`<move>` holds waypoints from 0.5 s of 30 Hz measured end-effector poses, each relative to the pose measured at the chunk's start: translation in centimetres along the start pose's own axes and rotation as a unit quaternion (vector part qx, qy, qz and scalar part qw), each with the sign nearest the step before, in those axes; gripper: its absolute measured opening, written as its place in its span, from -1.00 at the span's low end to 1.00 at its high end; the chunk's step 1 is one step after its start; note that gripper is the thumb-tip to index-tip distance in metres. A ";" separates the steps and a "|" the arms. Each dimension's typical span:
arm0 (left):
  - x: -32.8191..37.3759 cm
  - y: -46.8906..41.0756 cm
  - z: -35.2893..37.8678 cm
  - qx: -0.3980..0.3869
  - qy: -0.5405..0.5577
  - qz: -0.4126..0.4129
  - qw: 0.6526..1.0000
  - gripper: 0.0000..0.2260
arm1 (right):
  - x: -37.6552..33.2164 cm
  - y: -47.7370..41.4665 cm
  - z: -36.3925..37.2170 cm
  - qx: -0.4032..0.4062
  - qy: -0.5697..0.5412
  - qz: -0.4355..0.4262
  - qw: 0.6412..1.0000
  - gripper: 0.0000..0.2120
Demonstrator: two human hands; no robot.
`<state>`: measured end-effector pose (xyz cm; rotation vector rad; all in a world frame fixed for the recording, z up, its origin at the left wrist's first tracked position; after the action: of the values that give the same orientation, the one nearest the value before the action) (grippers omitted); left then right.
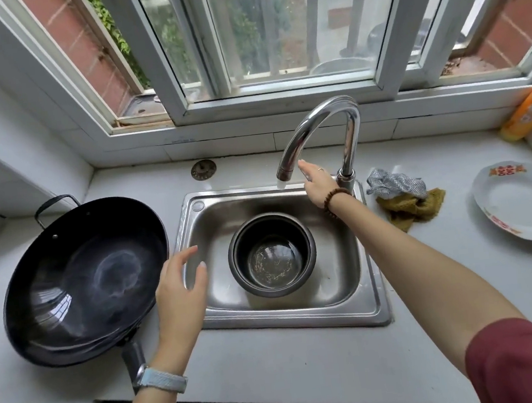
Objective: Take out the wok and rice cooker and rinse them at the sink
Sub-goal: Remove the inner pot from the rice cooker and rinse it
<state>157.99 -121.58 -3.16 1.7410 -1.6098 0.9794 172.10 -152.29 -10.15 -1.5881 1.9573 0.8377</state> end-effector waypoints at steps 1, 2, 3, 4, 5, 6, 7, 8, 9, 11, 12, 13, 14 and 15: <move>-0.2 0.1 0.0 0.000 0.000 -0.004 1.000 -0.75 | 0.0 -0.2 0.1 -0.015 0.007 0.003 1.000 -0.37; -0.3 0.1 0.0 -0.001 0.000 -0.009 1.000 -0.75 | 0.0 -0.5 0.2 -0.025 0.017 0.002 1.000 -0.36; -0.4 0.1 0.0 -0.002 0.000 -0.014 1.000 -0.75 | -0.1 -0.5 0.1 -0.033 0.025 0.002 0.999 -0.35; -0.5 0.1 0.0 -0.003 0.000 -0.018 1.000 -0.74 | -0.2 -0.5 -0.1 -0.041 0.028 0.000 0.999 -0.36; -0.6 0.1 0.0 -0.004 0.000 -0.020 1.000 -0.74 | -0.4 -0.3 -0.4 -0.044 0.022 0.000 0.999 -0.36; -0.7 0.0 -0.1 -0.005 0.000 -0.022 1.000 -0.74 | -0.4 0.0 -0.7 -0.039 0.007 0.001 0.999 -0.38; -0.8 0.0 -0.1 -0.006 0.000 -0.024 1.000 -0.74 | -0.5 0.5 -1.1 -0.030 -0.016 0.003 0.999 -0.40; -0.9 -0.1 -0.1 -0.007 0.001 -0.028 1.000 -0.74 | -0.6 1.1 -1.5 -0.016 -0.043 0.002 0.999 -0.42; -0.9 -0.2 0.0 -0.008 0.004 -0.031 0.999 -0.74 | -0.7 1.8 -1.8 -0.001 -0.066 -0.001 0.998 -0.44; -1.1 -0.4 0.3 -0.010 0.014 -0.040 0.999 -0.75 | -0.7 3.4 -2.2 0.023 -0.108 -0.003 0.994 -0.49; -1.4 -0.6 0.5 -0.011 0.020 -0.046 0.999 -0.76 | -0.5 4.2 -2.2 0.034 -0.133 0.001 0.991 -0.52; -1.6 -0.8 0.8 -0.012 0.026 -0.050 0.998 -0.77 | -0.2 4.9 -2.2 0.042 -0.163 0.011 0.986 -0.56; -2.0 -0.9 1.1 -0.015 0.033 -0.057 0.998 -0.77 | 0.2 5.6 -2.0 0.045 -0.198 0.027 0.979 -0.60; -2.3 -1.0 1.4 -0.018 0.040 -0.063 0.997 -0.77 | 0.8 6.2 -1.7 0.043 -0.233 0.049 0.970 -0.64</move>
<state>159.19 -121.29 -5.79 1.7343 -1.4397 0.9423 165.86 -153.20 -8.50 -1.1238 1.7110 1.0403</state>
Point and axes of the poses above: each hand's wrist, its own y-axis away from the middle knuckle, its own z-axis out of the palm, x = y × z, the point moved 3 cm from there along -y, towards the middle knuckle, and after that the axes turned 3 degrees about y, right-handed, at the moved point
